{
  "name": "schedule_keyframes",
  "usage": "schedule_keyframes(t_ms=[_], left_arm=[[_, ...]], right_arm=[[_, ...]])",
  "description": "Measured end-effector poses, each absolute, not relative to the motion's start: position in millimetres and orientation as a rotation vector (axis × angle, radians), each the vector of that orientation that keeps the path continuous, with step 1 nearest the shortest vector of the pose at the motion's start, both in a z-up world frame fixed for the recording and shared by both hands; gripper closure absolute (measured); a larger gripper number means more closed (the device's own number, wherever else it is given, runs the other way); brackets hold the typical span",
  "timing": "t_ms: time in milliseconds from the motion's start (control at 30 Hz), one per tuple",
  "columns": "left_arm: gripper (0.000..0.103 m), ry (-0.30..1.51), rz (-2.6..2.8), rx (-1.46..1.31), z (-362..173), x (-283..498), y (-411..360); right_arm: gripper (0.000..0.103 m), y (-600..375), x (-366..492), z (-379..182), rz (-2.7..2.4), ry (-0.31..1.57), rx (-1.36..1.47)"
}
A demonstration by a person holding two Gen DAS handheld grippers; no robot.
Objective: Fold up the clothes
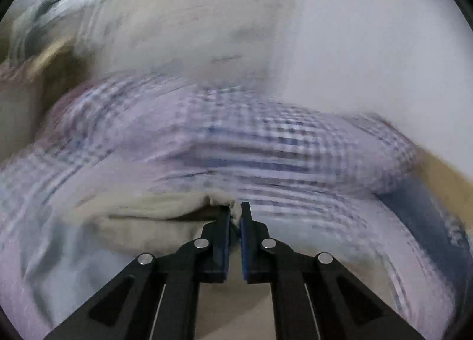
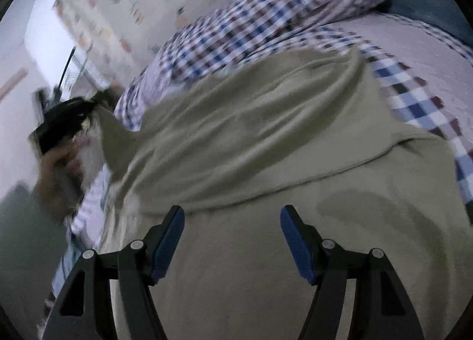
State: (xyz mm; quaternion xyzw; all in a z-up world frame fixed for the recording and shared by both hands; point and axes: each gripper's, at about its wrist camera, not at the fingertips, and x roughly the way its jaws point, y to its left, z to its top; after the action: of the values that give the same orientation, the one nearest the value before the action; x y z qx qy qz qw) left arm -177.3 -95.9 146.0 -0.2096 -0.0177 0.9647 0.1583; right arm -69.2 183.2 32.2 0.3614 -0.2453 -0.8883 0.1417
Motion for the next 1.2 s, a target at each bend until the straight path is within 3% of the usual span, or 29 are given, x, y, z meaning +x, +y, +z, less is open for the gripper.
schedule_keyframes(t_ms=[67,133,233,333,367,400,467,700,867,1033,1133,1200], left_arm=[[0.098,0.292,2.556,-0.686,120.7,-144.4,-21.0],[0.098,0.505,2.405,-0.829,76.0,-120.1,26.4],[0.095,0.634,2.309,-0.947,31.7,-93.3,52.3],[0.065,0.540,2.352,-0.969,32.8,-78.8,41.7],[0.040,0.482,2.374,-0.970,36.6,-74.0,34.6],[0.024,0.439,2.400,-0.961,40.7,-68.0,26.8],[0.019,0.422,2.471,-0.903,49.6,-50.8,8.8],[0.020,0.479,2.766,-0.817,77.7,-37.5,-67.5],[0.020,0.867,2.708,-0.729,63.9,-42.0,-52.0],[0.039,1.240,2.583,-0.695,32.7,-53.7,-30.7],[0.040,1.353,2.554,-0.715,20.1,-70.2,-31.2],[0.051,1.392,2.543,-0.724,15.2,-79.7,-33.6]], right_arm=[[0.032,205.2,-67.1,32.6,-2.587,-0.823,1.029],[0.032,231.8,-63.8,29.5,-2.594,-0.979,1.017],[0.031,264.8,-58.6,25.6,-2.594,-1.148,1.018],[0.030,278.7,-55.3,27.8,-2.592,-1.195,1.013],[0.030,279.8,-54.7,29.7,-2.591,-1.184,1.008],[0.030,280.3,-54.3,31.3,-2.590,-1.173,1.005],[0.030,278.3,-54.5,32.8,-2.585,-1.149,1.002],[0.030,266.4,-55.8,38.2,-2.568,-1.080,0.998],[0.030,257.7,-58.6,36.7,-2.566,-1.054,1.006],[0.030,250.5,-61.8,31.6,-2.555,-1.047,1.025],[0.030,243.2,-64.1,32.0,-2.554,-1.013,1.030],[0.030,237.4,-65.6,33.0,-2.562,-0.972,1.033]])
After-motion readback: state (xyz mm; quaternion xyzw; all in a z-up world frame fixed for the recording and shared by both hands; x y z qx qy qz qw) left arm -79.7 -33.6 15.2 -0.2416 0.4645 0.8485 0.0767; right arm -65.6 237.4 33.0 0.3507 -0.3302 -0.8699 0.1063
